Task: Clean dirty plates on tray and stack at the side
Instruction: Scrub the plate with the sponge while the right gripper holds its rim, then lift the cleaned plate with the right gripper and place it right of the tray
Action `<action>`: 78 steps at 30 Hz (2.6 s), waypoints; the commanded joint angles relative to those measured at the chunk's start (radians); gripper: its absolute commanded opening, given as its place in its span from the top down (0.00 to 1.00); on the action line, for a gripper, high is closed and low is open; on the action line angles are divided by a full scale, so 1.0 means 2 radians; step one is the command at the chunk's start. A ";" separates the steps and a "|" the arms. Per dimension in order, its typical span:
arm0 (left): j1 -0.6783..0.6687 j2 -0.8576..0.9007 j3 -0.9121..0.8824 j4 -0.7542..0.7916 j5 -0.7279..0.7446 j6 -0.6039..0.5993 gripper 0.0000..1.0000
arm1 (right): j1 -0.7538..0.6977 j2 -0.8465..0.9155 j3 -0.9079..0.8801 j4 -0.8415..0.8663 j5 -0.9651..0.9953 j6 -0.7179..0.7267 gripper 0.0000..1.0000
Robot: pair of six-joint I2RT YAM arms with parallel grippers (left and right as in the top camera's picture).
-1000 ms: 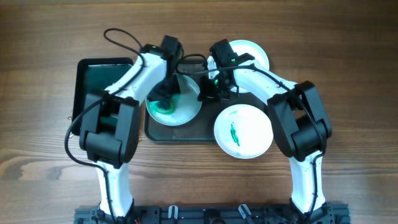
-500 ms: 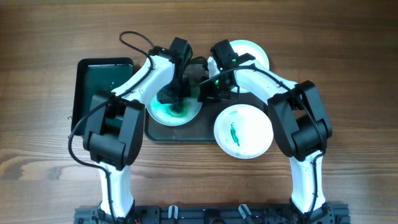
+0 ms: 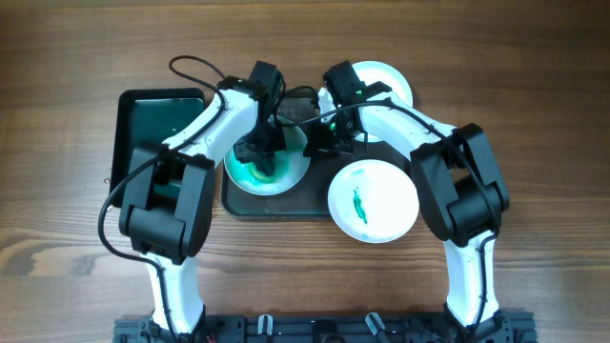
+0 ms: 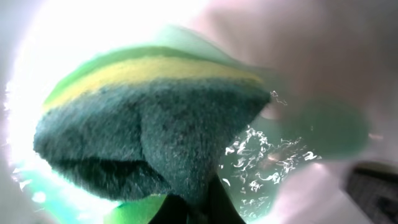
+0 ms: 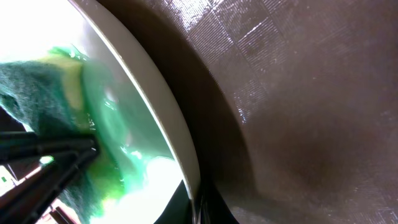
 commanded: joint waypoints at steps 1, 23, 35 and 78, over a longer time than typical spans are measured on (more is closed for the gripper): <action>-0.010 0.012 -0.016 0.055 0.111 0.036 0.96 | 0.002 0.033 -0.026 -0.007 0.044 -0.002 0.96; 0.014 -0.006 0.007 -0.020 0.132 0.049 0.96 | 0.002 0.033 -0.026 -0.008 0.044 -0.001 0.96; 0.014 -0.006 -0.019 0.054 -0.266 -0.117 0.96 | 0.002 0.033 -0.026 -0.008 0.045 -0.002 0.96; 0.112 -0.079 0.126 -0.079 -0.036 -0.006 0.96 | 0.097 -0.180 -0.021 -0.115 0.495 0.017 0.96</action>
